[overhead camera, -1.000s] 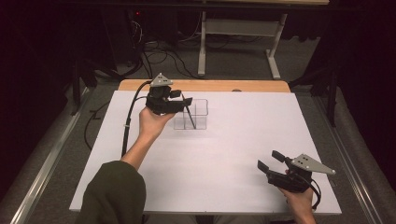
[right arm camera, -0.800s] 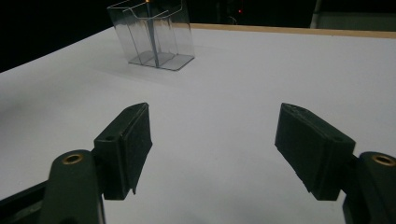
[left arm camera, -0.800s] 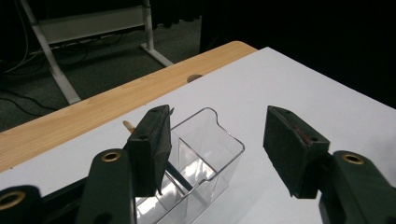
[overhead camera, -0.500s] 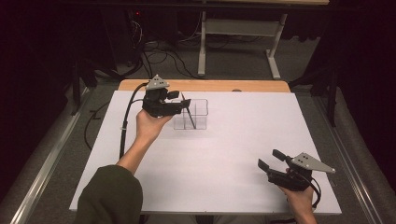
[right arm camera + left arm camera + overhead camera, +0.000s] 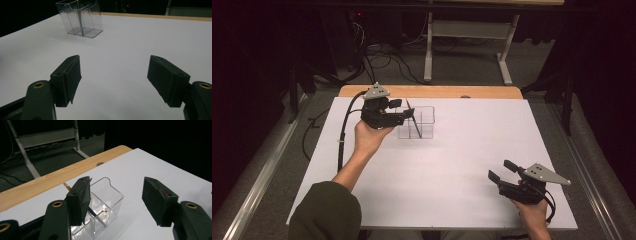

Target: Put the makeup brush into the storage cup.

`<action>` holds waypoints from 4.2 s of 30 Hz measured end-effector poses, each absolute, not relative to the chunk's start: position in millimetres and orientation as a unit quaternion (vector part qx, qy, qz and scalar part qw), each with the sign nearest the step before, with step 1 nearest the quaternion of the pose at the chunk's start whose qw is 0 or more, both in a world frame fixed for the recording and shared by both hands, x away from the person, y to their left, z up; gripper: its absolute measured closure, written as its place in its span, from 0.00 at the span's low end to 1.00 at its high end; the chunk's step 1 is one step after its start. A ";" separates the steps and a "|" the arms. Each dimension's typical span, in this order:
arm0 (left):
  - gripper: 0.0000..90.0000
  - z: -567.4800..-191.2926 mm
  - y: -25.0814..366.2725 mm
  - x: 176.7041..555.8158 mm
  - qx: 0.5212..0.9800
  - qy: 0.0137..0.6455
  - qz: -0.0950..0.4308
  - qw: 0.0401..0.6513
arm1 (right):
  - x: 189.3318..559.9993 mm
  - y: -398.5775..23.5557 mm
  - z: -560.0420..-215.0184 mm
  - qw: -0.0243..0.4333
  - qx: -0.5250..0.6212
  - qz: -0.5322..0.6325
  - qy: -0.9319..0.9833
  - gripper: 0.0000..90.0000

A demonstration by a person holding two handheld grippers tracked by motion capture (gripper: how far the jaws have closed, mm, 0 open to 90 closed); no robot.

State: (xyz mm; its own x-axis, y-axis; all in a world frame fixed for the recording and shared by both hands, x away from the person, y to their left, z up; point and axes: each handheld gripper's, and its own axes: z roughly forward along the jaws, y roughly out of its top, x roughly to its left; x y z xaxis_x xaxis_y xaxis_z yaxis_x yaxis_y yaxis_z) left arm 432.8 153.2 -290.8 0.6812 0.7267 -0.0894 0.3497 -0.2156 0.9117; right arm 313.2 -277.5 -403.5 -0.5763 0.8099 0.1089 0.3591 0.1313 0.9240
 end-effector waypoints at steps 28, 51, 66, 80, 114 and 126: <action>0.43 -286.4 164.0 410.5 0.763 0.344 0.178 0.517 | 311.2 -276.9 -403.8 0.214 0.409 0.523 0.717 0.32; 0.42 -291.4 171.5 393.4 0.769 0.340 0.170 0.514 | 311.6 -276.0 -403.8 0.213 0.407 0.522 0.719 0.32; 0.43 -292.6 182.7 380.1 0.763 0.342 0.180 0.519 | 312.1 -275.4 -404.0 0.211 0.408 0.522 0.719 0.32; 0.43 -297.2 192.6 370.7 0.757 0.349 0.176 0.523 | 312.6 -274.9 -404.3 0.211 0.407 0.522 0.719 0.32; 0.42 -308.7 220.2 350.4 0.732 0.377 0.186 0.536 | 312.6 -274.3 -403.9 0.211 0.405 0.523 0.720 0.32; 0.39 -315.9 227.7 345.7 0.725 0.390 0.186 0.537 | 312.7 -274.3 -404.0 0.211 0.405 0.522 0.720 0.32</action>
State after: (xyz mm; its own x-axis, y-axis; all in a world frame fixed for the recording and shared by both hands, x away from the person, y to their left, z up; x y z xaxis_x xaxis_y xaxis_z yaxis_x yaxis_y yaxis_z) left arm 345.7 227.7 -315.9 0.6273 0.7643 -0.1491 0.3648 -0.1193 0.9234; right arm 312.7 -274.3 -404.0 -0.5824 0.8042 0.1187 0.3626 0.1264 0.9233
